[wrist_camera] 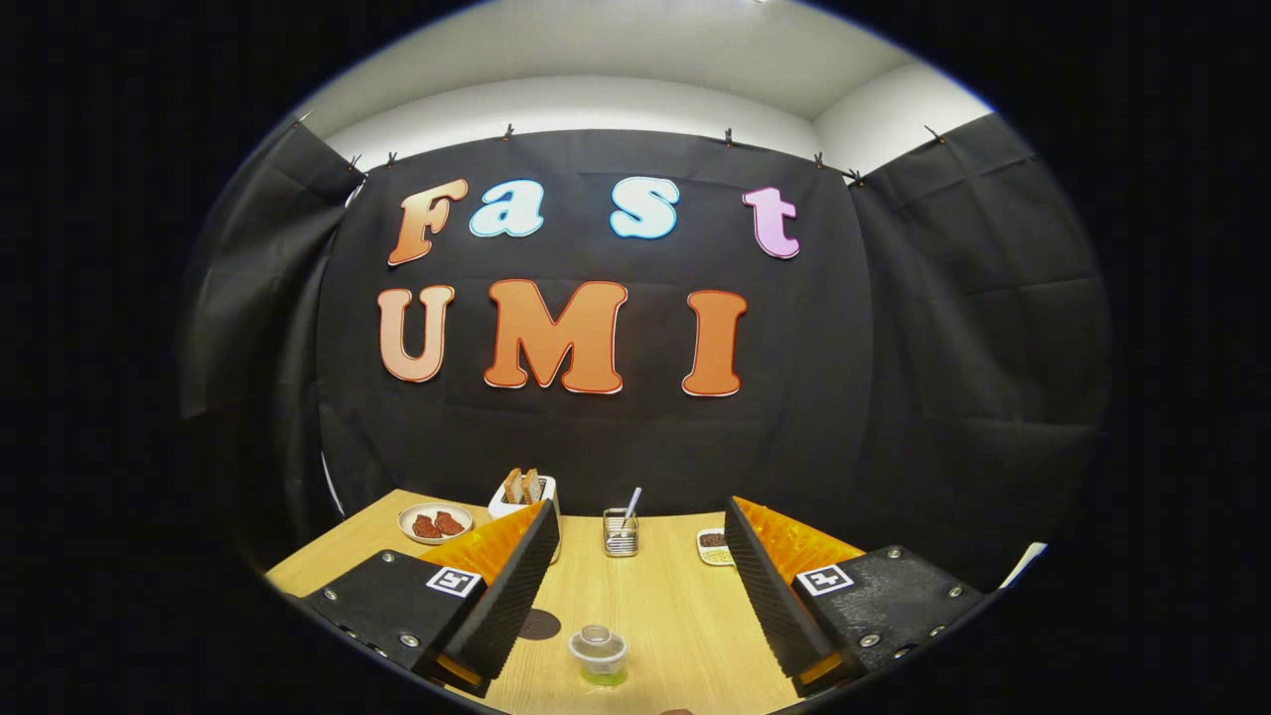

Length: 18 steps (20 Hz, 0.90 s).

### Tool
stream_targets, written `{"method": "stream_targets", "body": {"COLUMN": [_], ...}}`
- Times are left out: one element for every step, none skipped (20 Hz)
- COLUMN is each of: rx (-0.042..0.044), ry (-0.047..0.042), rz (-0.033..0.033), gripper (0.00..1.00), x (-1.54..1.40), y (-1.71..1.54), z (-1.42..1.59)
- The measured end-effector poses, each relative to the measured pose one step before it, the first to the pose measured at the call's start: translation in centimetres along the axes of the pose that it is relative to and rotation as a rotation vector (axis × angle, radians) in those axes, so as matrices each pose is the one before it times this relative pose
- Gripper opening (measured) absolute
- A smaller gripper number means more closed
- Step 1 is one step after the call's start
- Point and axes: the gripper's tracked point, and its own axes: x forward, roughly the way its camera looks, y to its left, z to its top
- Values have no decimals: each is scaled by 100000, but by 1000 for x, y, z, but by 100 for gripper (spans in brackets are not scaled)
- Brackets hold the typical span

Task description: Take the bottle from table, then pour the juice into the cup, finally place the bottle on the coaster

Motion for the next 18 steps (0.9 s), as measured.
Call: {"method": "stream_targets", "body": {"rx": [1697, 1427, 1092, 594, 677, -165, -342, 119, 417, 168, -35, -411, -633, -285, 14, 472, 130, -138], "ry": [874, 1580, 957, 1006, 1162, 517, 2107, 1884, 2125, 1794, 2010, 1942, 1984, 2445, 2041, 1158, 1572, 1565], "rz": [361, 255, 388, 132, 338, 466, 868, 721, 771, 217, -249, -397, -227, 18, 27, 959, 273, 6], "gripper": [99, 99, 99, 99, 99, 99, 99, 99, 99, 99, 99, 99, 99, 99, 99, 99, 99, 99], "x": [190, 160, 227, 143, 221, 253, 220, 208, 406, 395, 380, 520, 505, 401, 421, 254, 298, 516], "y": [150, 61, 133, 95, 242, 339, 413, 490, 379, 206, -136, -31, -12, -49, 13, 279, 174, 29], "z": [-797, -1033, -1024, -1070, -1122, -1195, -1489, -1509, -1377, -1486, -1507, -1517, -1502, -1565, -1443, -1032, -1047, -1242]}}
